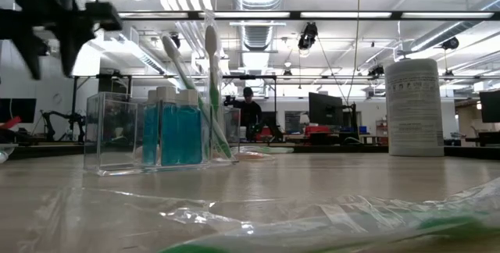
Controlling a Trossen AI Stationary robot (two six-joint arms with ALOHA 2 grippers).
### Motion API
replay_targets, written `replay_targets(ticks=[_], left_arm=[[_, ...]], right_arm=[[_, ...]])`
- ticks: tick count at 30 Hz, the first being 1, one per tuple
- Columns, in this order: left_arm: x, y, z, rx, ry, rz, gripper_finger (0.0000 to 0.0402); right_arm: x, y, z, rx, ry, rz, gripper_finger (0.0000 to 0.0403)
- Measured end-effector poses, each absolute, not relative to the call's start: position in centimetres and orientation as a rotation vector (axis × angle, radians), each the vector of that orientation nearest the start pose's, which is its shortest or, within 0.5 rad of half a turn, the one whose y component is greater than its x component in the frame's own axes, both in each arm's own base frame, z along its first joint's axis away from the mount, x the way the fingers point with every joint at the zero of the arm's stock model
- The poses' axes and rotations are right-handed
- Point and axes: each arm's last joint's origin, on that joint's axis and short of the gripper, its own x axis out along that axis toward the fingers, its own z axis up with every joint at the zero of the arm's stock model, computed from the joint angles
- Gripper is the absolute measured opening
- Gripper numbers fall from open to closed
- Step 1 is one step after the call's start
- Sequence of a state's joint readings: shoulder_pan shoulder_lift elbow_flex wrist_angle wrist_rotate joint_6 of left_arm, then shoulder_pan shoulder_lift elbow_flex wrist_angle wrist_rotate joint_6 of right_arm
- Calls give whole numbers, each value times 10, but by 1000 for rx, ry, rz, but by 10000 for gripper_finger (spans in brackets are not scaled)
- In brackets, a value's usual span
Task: Pick & Place toothbrushing station
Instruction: Put the green toothbrush into the transparent organizer
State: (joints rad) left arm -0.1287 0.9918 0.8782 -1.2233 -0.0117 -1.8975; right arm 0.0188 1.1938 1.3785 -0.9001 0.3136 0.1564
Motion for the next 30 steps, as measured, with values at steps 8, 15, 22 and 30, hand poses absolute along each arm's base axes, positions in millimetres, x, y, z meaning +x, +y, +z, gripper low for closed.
replay_targets(ticks=[8,15,22,30], left_arm=[[143,-44,240,-1606,985,1331,172],[146,-56,202,-1732,954,1350,172],[140,-55,176,-1753,964,1399,172],[131,-50,159,-1691,897,1457,172]], right_arm=[[225,-5,390,30,683,-336,82],[225,-5,390,30,683,-336,82],[225,-5,390,30,683,-335,82],[225,-5,390,30,683,-336,82]])
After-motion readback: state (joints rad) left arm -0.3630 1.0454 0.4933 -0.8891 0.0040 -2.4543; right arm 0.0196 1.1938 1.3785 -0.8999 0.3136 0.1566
